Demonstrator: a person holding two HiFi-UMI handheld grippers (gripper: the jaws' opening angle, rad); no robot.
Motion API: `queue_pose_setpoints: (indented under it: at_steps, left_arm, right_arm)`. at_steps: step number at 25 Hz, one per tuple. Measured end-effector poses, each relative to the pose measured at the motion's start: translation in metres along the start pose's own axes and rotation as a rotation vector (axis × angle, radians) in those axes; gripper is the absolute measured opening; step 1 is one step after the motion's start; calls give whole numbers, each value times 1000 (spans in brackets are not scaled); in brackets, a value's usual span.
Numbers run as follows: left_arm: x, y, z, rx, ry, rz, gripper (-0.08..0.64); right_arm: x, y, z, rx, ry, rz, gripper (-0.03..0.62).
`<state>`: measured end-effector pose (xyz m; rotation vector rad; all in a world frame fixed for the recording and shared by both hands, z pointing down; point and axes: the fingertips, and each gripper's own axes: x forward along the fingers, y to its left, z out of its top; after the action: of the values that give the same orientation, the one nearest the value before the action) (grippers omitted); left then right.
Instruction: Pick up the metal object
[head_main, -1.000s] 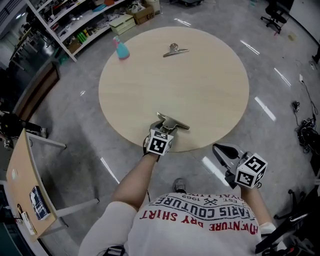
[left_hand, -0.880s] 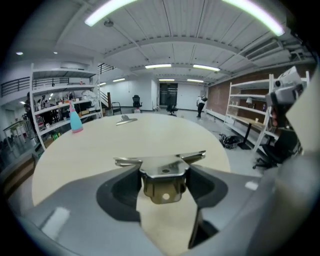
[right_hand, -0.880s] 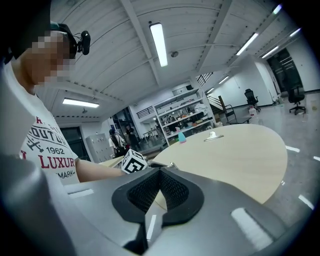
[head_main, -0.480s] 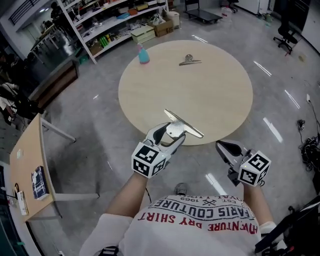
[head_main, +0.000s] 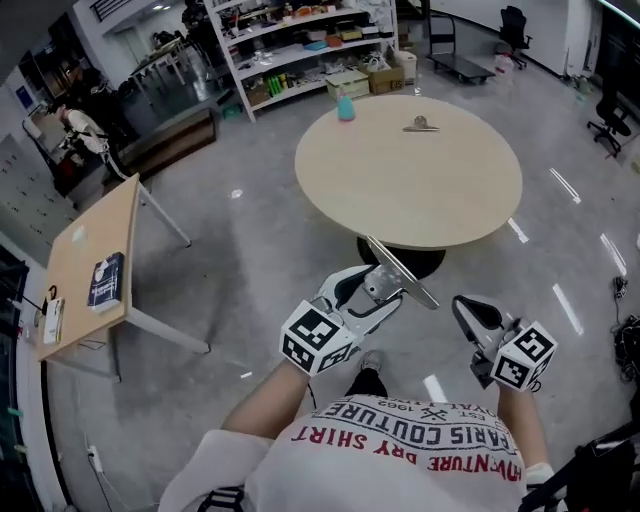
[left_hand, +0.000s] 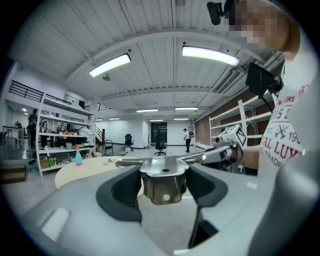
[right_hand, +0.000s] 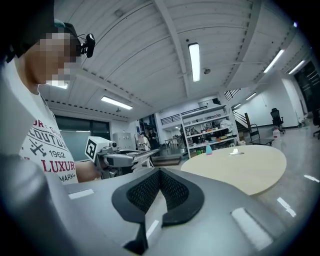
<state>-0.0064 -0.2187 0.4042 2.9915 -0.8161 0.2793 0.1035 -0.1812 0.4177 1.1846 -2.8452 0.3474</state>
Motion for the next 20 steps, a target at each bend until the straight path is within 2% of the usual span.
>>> queue_pose_setpoints:
  at_steps: [4,10,15,20]
  left_arm:
    - [-41,-59,-9,9,18,17,277]
    - [-82,-132,6,4,14,16,276]
    - [-108,-146,27,32,-15,23,278]
    - [-117,-146,25,38,-19,23,276]
  right_arm:
    - [-38,53,-18,-14,15,33,2]
    - [-94,113,-14,-30,15,66,2]
    - [-108,142,0,-64,-3,54,2]
    - [-108,148,-5,-31,-18,42,2]
